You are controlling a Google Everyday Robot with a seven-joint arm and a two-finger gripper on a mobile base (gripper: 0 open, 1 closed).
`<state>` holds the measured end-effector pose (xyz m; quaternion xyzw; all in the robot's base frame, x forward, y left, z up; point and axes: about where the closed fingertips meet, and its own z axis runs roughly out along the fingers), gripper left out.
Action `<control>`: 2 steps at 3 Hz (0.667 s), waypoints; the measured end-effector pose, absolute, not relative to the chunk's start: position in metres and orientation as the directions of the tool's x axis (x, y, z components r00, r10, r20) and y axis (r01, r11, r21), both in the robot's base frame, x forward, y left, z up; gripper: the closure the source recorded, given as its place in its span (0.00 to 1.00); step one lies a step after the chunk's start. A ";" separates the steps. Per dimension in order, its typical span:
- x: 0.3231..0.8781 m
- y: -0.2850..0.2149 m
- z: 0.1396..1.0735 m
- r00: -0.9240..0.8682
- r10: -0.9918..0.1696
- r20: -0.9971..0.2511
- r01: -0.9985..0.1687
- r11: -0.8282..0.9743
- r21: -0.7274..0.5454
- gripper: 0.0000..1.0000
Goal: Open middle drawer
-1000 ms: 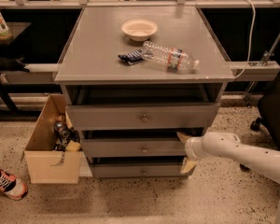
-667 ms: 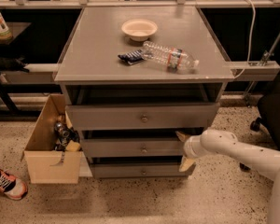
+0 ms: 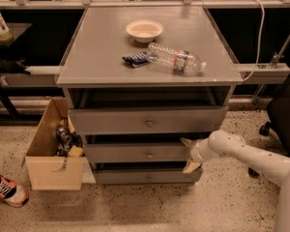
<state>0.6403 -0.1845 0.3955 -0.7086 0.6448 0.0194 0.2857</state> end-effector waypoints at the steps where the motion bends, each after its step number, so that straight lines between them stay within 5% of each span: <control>1: 0.614 -0.169 0.393 0.192 -0.882 -0.431 -0.946 -0.048 -0.322 0.49; 2: 0.610 -0.167 0.397 0.192 -0.880 -0.435 -0.948 -0.052 -0.314 0.74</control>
Offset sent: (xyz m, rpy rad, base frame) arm -0.0591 0.0265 -0.0060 0.0548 0.1377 0.0972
